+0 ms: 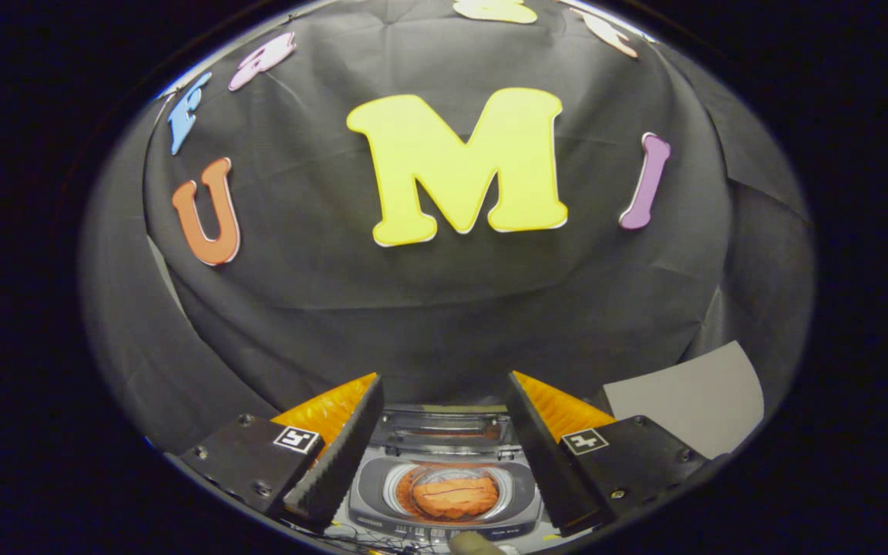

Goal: Put the clothes into the washing machine and then close the washing machine lid.

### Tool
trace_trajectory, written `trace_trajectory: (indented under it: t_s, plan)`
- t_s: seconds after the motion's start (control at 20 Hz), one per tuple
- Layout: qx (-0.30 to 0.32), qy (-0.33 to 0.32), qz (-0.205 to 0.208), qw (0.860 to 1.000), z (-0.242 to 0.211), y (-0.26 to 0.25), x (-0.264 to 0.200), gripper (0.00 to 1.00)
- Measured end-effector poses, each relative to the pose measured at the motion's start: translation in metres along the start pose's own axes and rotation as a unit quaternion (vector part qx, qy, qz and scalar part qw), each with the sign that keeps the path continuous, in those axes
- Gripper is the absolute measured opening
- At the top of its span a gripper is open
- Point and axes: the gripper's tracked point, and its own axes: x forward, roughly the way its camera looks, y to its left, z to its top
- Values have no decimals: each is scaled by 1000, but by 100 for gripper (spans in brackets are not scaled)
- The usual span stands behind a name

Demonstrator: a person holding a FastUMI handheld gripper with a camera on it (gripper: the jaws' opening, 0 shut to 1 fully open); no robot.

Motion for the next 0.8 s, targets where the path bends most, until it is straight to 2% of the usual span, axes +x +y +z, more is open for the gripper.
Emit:
trace_trajectory:
  t_s: [0.4,0.8]
  plan:
    - [14,65,5,998,-21,9,95,99]
    - [25,125,-11,992,-52,-2,147,99]
